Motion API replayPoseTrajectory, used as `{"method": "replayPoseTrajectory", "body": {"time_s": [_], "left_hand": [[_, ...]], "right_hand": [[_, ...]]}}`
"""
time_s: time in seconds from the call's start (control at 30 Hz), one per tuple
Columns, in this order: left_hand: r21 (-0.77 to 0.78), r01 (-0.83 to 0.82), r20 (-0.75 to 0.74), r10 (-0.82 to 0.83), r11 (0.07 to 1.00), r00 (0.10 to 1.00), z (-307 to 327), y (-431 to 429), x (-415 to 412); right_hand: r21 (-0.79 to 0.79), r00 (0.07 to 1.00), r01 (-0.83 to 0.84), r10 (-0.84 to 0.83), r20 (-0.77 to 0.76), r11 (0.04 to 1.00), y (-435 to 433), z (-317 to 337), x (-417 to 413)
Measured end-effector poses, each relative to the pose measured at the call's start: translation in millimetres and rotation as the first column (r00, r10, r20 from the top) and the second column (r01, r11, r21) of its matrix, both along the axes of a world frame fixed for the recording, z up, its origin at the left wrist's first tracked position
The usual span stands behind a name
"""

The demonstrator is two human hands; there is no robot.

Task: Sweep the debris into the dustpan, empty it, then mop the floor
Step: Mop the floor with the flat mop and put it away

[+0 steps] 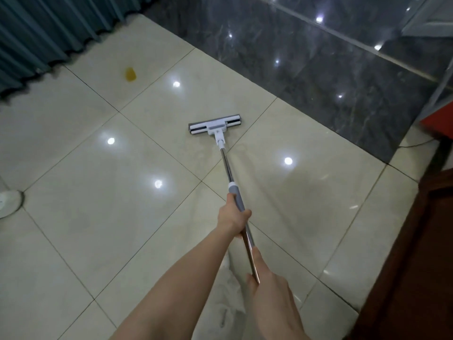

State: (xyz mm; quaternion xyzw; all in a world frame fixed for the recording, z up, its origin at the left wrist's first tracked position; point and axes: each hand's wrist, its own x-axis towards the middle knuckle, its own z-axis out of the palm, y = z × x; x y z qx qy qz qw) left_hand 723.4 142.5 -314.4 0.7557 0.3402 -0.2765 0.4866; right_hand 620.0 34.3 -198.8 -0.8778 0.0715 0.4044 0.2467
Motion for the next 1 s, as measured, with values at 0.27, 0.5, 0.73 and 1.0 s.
{"method": "replayPoseTrajectory", "body": {"time_s": [0.27, 0.5, 0.73, 1.0], "left_hand": [[0.024, -0.022, 0.030, 0.021, 0.999, 0.999, -7, 71, 112], [0.001, 0.036, -0.018, -0.036, 0.999, 0.999, 5, 67, 97], [-0.034, 0.035, -0.042, -0.036, 0.999, 0.998, 27, 9, 16], [-0.127, -0.065, -0.107, 0.051, 0.990, 0.993, 44, -95, -129]], "right_hand": [[0.044, 0.996, 0.047, -0.050, 0.072, 0.998, 71, -19, 106], [0.074, 0.991, 0.050, -0.058, 0.122, 0.996, 63, -8, 87], [0.143, 0.992, 0.017, -0.034, 0.118, 0.990, -6, 14, 13], [0.125, 0.996, -0.087, 0.083, 0.040, 0.988, -122, 45, -113]]}}
